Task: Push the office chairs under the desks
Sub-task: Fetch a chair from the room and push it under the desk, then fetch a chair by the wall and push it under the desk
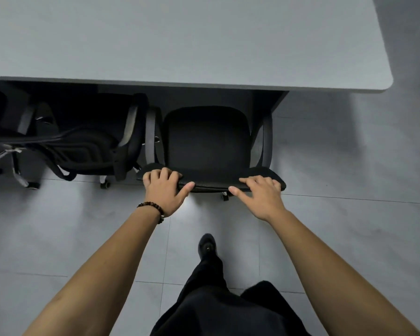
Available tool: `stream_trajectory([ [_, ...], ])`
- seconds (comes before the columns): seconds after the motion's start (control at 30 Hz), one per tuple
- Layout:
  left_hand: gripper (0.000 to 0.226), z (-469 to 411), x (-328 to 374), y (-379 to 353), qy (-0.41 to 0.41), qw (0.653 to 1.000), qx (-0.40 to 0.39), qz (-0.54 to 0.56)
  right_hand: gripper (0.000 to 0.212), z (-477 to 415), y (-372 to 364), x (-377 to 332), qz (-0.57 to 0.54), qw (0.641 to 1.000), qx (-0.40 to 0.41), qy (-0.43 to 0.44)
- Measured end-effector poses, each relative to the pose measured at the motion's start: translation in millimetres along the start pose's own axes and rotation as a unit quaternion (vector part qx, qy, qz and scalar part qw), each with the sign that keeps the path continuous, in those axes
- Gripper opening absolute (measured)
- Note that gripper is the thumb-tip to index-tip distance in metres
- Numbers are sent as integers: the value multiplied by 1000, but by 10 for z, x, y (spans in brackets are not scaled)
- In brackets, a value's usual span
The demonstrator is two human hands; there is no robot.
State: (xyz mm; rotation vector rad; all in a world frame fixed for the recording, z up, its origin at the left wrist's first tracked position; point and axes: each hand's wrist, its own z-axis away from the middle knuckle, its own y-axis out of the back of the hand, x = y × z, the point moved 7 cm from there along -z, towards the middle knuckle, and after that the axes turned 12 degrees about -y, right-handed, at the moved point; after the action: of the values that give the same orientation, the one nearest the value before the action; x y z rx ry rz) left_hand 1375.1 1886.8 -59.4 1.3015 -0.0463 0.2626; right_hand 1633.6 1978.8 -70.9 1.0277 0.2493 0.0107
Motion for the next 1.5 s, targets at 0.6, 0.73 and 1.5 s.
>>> stream_trajectory([
  [0.6, 73, -651, 216, 148, -6, 1000, 15, -5, 80, -554, 343, 167, 4, 1000, -6, -7],
  [0.73, 69, -526, 298, 78, 10, 999, 23, 20, 77, -582, 393, 213, 15, 1000, -2, 20],
  [1.5, 54, 85, 411, 599, -1, 949, 137, 284, 75, 296, 635, 369, -204, 978, 33, -25],
])
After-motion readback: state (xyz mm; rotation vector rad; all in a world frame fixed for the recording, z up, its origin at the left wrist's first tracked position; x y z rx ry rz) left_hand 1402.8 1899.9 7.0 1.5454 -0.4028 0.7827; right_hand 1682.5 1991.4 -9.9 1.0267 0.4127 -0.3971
